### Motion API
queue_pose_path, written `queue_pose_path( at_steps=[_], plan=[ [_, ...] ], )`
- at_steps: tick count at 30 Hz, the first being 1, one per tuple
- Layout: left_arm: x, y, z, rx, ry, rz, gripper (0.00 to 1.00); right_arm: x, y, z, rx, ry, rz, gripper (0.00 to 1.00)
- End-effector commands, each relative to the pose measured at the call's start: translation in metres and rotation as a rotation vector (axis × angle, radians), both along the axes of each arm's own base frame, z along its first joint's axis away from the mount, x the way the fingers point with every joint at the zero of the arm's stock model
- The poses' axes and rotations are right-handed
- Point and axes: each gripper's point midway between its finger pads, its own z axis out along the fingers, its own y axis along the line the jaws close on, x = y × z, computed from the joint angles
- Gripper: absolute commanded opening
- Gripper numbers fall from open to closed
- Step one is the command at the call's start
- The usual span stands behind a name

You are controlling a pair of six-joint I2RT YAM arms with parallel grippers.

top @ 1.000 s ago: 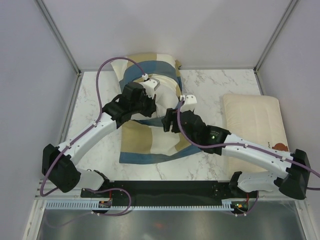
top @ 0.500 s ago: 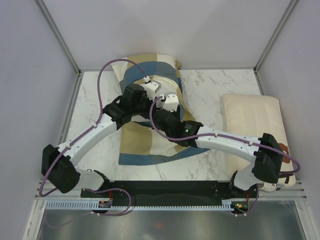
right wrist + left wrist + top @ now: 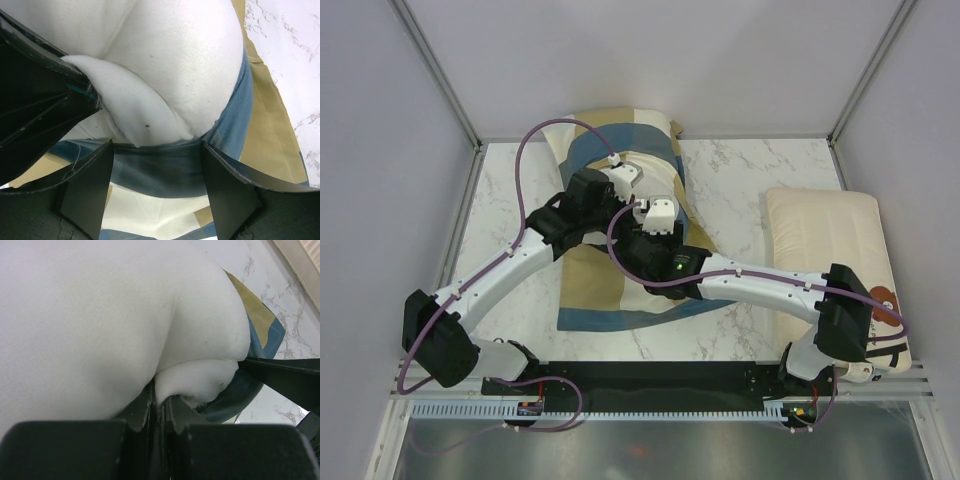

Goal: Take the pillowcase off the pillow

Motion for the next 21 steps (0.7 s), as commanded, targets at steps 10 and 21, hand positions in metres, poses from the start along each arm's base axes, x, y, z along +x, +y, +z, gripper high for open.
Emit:
queue_pose_path(
  at_steps=[10,21],
  plan=[
    [-0.001,-0.012,0.069,-0.151,-0.175,-0.002,0.02,-0.002,-0.031,-0.041,-0.158,0.019,-0.035,0.27],
    [0.042,0.024,0.059,-0.052,-0.205,0.196,0.02,-0.023,-0.051,-0.023,-0.093,0.014,0.019,0.0]
  ],
)
